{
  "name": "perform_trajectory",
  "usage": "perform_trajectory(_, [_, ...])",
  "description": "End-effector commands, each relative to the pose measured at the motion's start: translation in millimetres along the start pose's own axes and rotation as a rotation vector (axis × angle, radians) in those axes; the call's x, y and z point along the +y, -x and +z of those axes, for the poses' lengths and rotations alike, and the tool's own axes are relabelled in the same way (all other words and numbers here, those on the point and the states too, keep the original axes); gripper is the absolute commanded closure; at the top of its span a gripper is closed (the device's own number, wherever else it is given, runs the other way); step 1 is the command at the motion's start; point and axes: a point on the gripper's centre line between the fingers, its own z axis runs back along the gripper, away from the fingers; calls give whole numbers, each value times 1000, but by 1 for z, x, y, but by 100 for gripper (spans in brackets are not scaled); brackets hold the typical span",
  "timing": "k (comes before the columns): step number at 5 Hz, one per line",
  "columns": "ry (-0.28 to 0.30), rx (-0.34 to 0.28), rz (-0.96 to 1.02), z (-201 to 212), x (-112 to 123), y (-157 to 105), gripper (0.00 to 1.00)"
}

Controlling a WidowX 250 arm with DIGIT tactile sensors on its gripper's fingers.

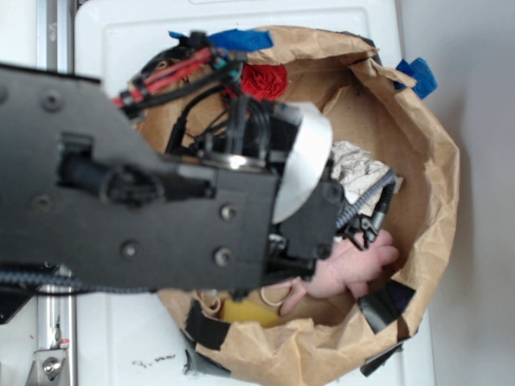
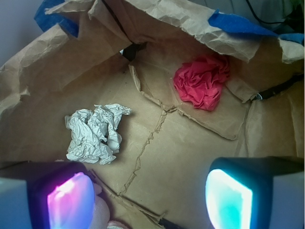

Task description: Grab the red paper.

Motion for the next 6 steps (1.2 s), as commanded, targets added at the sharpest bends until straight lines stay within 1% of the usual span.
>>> perform_trajectory(1, [30,-16,29,8,4,-10,0])
perform_trajectory(2, [-10,-58,62,-16,18,-14,0])
perform_trajectory(3, [-6,-65,76,-19,26,-19,0])
perform_trajectory(4, [-19,-80,106,-26,28,-26,0])
perform_trajectory(5, [-57,-104,146,-44,19,-37,0])
perform_trajectory(6, [-79,-122,175,-52,17,-41,0])
